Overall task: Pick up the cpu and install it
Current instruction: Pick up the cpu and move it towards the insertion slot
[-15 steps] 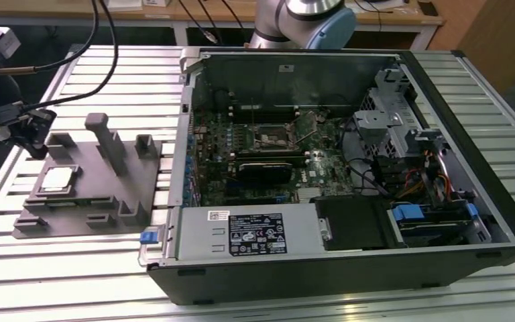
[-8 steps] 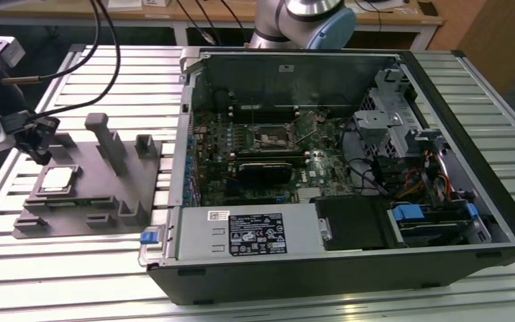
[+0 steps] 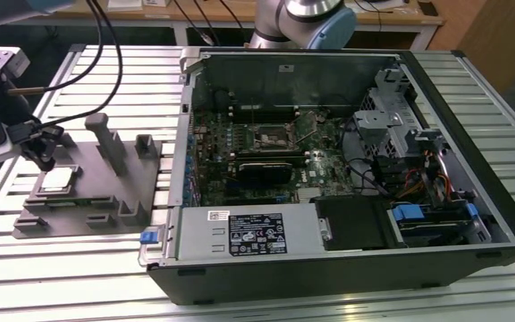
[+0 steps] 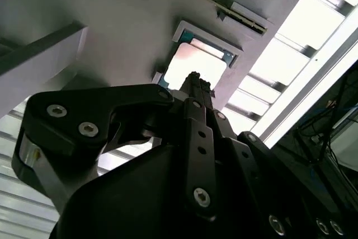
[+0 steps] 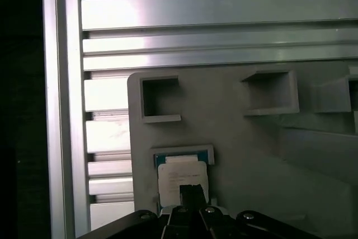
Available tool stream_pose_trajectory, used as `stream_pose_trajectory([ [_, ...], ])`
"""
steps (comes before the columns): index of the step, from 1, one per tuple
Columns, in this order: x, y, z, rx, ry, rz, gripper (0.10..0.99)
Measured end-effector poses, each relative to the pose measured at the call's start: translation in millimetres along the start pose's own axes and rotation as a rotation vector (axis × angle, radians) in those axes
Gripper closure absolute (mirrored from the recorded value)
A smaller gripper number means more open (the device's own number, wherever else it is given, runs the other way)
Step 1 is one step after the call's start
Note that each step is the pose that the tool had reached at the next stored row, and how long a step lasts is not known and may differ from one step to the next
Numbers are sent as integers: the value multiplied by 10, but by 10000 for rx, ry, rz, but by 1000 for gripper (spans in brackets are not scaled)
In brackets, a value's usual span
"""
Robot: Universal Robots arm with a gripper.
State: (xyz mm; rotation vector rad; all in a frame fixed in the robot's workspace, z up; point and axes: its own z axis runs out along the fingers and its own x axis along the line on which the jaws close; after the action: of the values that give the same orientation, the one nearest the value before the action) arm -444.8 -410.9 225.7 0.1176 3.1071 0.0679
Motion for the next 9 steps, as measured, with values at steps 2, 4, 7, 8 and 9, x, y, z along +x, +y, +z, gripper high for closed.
stream_pose_trajectory([
  [2,0,-12,36,0,1,0,980],
  [4,1,-21,73,0,-1,1,980],
  [7,2,-31,126,0,-1,1,980],
  [8,2,-34,144,0,0,0,980],
  [9,3,-36,162,0,-1,1,980],
])
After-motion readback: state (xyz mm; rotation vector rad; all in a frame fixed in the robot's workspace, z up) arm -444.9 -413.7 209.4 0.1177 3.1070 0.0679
